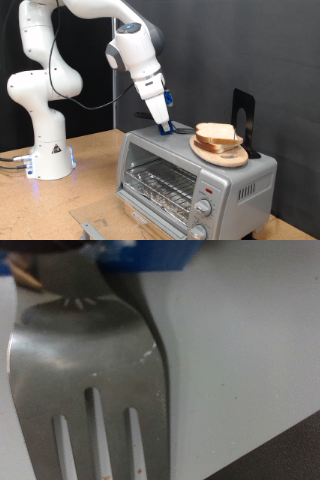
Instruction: Make a piece of toast with the oven
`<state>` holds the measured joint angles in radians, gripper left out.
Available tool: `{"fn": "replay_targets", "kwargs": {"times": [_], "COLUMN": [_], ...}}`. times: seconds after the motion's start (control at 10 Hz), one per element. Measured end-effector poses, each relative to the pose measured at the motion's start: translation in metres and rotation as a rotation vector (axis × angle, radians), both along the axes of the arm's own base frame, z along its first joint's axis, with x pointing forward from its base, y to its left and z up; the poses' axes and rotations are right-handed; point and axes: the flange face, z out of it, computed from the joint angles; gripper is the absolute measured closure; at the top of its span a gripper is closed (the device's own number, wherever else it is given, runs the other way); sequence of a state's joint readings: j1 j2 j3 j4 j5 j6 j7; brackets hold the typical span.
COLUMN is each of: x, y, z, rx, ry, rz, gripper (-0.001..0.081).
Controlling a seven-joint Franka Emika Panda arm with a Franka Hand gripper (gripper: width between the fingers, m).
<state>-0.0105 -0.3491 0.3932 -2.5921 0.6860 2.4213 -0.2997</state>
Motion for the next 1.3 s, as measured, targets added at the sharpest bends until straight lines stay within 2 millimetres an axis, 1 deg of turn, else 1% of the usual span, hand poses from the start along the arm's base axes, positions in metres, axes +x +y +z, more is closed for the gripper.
{"fn": "replay_targets", "kwargs": {"times": [0.7, 1.2, 1.3], "x": [0.0016, 0.0014, 0.0011], "y": [-0.0033, -0.0022, -0.0013], "z": [-0.0032, -0.0002, 0.0003], "rx": [-0.003, -0.047, -0.049], "ry": [0.004, -0.024, -0.027], "rz": [-0.026, 0.019, 0.022], "gripper": [-0.0003, -0.0003, 0.0126]}}
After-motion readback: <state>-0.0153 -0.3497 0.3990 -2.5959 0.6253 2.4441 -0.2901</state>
